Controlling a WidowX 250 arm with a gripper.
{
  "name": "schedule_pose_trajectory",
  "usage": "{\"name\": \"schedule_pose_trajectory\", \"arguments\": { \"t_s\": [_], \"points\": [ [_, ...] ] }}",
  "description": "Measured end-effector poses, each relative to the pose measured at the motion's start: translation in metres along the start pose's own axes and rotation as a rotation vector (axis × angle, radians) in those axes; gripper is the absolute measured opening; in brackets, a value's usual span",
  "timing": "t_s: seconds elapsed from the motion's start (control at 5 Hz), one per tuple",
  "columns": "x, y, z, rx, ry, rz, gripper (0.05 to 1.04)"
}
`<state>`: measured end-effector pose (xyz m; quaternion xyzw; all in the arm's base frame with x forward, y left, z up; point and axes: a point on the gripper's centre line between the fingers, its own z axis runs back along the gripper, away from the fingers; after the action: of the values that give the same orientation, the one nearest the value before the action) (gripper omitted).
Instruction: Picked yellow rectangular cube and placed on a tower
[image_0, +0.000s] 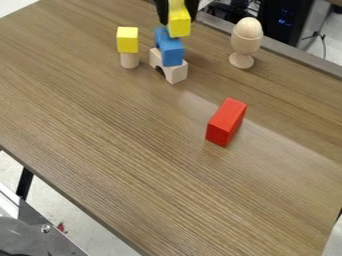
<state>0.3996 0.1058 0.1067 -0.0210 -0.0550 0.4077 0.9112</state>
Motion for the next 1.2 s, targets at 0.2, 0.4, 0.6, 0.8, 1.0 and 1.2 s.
{"name": "schedule_pose_trajectory", "arguments": {
  "t_s": [0.2, 0.4, 0.6, 0.8, 1.0, 1.2],
  "points": [
    [0.001, 0.01, 0.014, -0.022, -0.016, 0.03, 0.574],
    [0.002, 0.014, 0.014, -0.024, -0.012, 0.044, 0.574],
    [0.003, 0.015, 0.011, -0.019, -0.02, 0.043, 0.574],
    [-0.001, 0.011, -0.003, 0.0, 0.008, 0.026, 0.574],
    [-0.002, 0.01, -0.004, -0.002, 0.013, 0.023, 0.574],
    [-0.004, 0.005, -0.004, -0.003, 0.012, 0.012, 0.574]
  ]
}}
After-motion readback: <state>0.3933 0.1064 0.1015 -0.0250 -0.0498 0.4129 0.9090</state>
